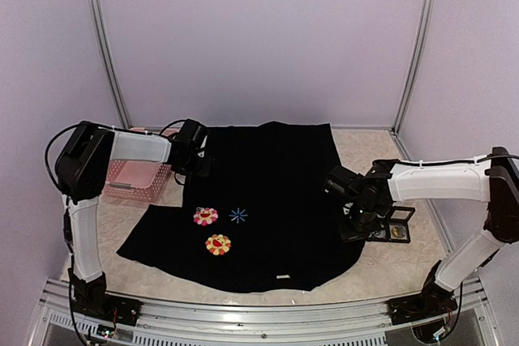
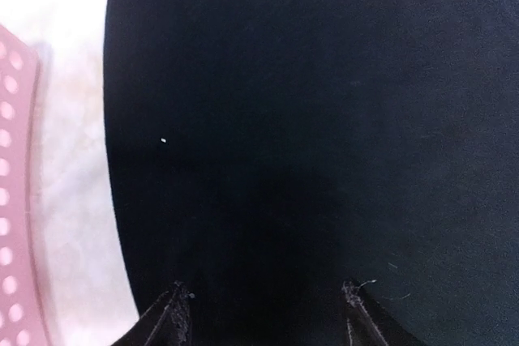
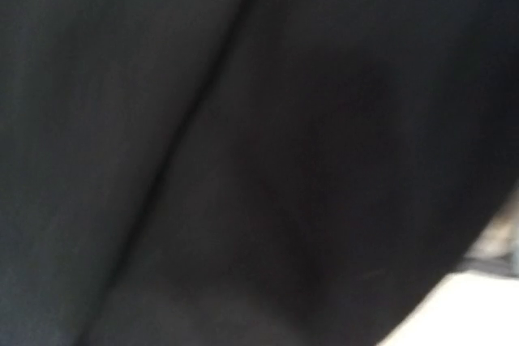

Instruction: Pin the brooch onto the clothing

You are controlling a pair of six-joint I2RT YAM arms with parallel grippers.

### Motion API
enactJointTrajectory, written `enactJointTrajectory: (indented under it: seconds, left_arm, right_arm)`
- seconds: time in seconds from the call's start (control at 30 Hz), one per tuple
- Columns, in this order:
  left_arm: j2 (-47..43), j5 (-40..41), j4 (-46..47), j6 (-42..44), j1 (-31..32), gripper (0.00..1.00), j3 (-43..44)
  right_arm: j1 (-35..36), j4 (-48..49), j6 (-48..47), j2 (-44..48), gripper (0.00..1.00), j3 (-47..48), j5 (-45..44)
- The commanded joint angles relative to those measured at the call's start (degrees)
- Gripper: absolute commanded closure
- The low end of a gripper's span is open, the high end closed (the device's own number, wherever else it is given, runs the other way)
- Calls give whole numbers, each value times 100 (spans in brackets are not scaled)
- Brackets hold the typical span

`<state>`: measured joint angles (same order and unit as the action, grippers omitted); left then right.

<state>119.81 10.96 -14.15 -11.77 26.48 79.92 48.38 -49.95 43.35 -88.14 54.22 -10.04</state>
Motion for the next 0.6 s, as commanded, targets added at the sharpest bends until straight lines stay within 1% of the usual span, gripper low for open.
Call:
enactJointTrajectory:
  seconds: [0.0,0.07,0.13,0.17,0.27,0.37,0.57]
  left_arm:
    - [-1050,264,13,188,374,38,-112]
    - [-1453,222,1,175,571,36,-242]
    - [-1755,268,0,197,785,33,-392]
    - [-1926,260,0,234,881,31,-445]
    - [-2100,280,-90,370,1106,29,-476]
    - [-2087,377,-199,455,1204,29,-396]
    - [-2006,369,-255,500,1217,29,-344]
  right_arm:
    - [-309,-1104,366,91,90,140,-1247]
    - [-437,-1415,654,-60,86,38,-1683]
    - [-565,-1458,772,-246,77,-19,-1988]
    - [-629,-1418,753,-358,74,-10,-2059]
    - [-716,-1161,586,-628,70,90,-2218]
    - [-747,-999,399,-892,65,129,-2301]
    - [-811,-686,36,-1235,64,111,-2329]
